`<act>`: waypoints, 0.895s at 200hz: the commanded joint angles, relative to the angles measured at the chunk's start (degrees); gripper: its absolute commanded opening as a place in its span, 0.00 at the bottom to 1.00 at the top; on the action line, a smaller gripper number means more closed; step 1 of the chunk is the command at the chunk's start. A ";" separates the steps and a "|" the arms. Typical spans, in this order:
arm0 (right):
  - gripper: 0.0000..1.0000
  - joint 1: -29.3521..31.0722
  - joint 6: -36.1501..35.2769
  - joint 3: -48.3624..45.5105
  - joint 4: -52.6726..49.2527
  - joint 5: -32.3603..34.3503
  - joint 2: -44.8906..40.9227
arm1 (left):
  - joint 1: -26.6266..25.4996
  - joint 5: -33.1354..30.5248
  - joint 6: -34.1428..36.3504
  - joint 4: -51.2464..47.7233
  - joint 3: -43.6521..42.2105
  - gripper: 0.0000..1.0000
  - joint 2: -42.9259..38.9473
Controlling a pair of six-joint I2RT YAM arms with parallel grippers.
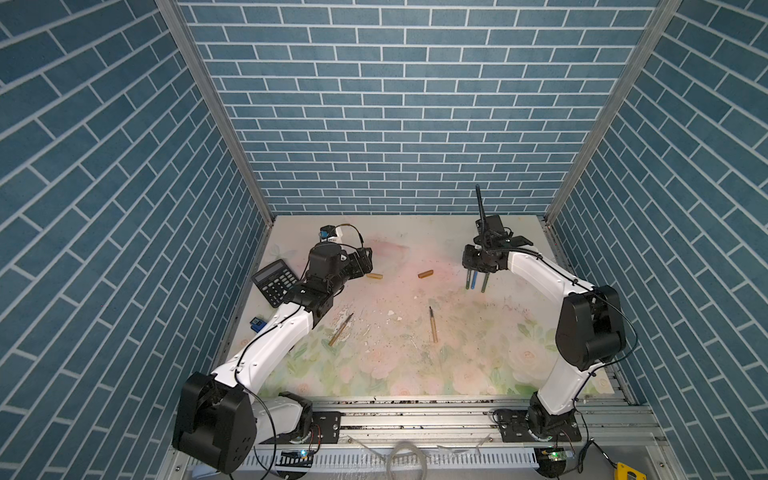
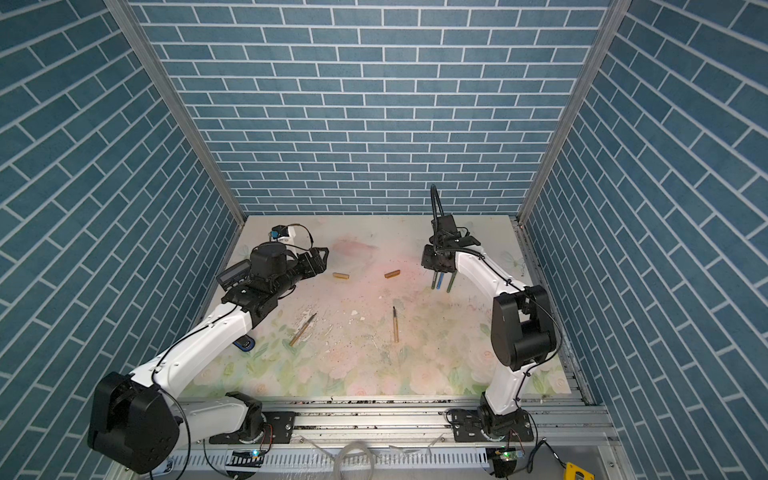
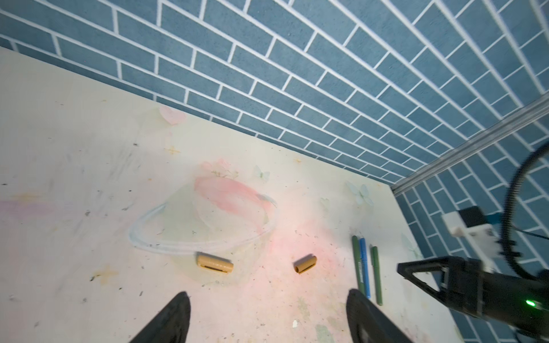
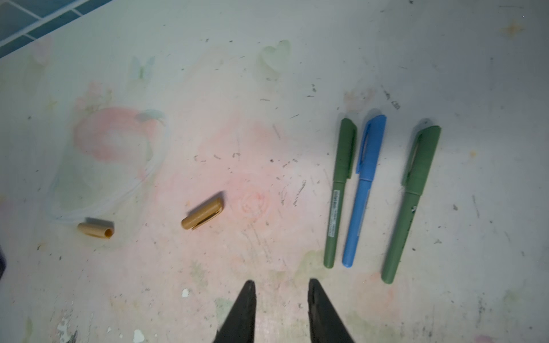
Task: Insert the pens into the pen caps
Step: 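Reach down and grasp the orange fountain pen with the left gripper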
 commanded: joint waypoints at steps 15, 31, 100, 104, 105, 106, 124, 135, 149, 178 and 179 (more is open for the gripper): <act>0.31 3.62 -2.61 -5.04 4.43 -1.14 -5.14 | 0.52 -7.96 4.77 -13.49 5.29 0.82 1.63; 0.31 4.33 -2.39 -8.14 7.70 -1.42 -7.48 | 0.63 -10.00 6.55 -21.47 7.57 0.82 1.44; 0.31 4.72 0.23 -20.41 19.52 -3.96 -15.20 | 1.70 -6.68 9.08 -47.01 5.79 0.77 -1.71; 0.31 4.70 0.35 -20.70 19.70 -4.16 -15.41 | 1.66 -6.04 8.77 -47.72 5.53 0.76 -1.35; 0.31 4.70 0.36 -20.74 19.73 -4.33 -15.45 | 1.66 -5.87 8.73 -47.87 5.45 0.75 -1.27; 0.31 4.70 0.36 -20.75 19.74 -4.45 -15.43 | 1.66 -5.69 8.66 -48.04 5.36 0.75 -1.19; 0.31 4.70 0.71 -21.81 21.68 -6.20 -15.89 | 1.71 -3.27 5.91 -48.92 3.09 0.68 1.21; 0.31 4.70 1.09 -22.94 23.20 -6.84 -16.37 | 1.75 -1.08 4.57 -47.40 1.15 0.65 3.03; 0.31 4.70 1.50 -23.89 24.37 -7.07 -16.90 | 1.69 0.32 2.75 -45.32 -0.88 0.61 5.32; 0.31 4.70 1.59 -24.25 24.59 -7.04 -17.43 | 1.44 -0.42 1.01 -43.22 -2.70 0.55 8.63; 0.31 4.70 1.59 -24.31 24.64 -6.99 -17.43 | 1.42 -0.64 0.98 -43.21 -2.75 0.55 8.64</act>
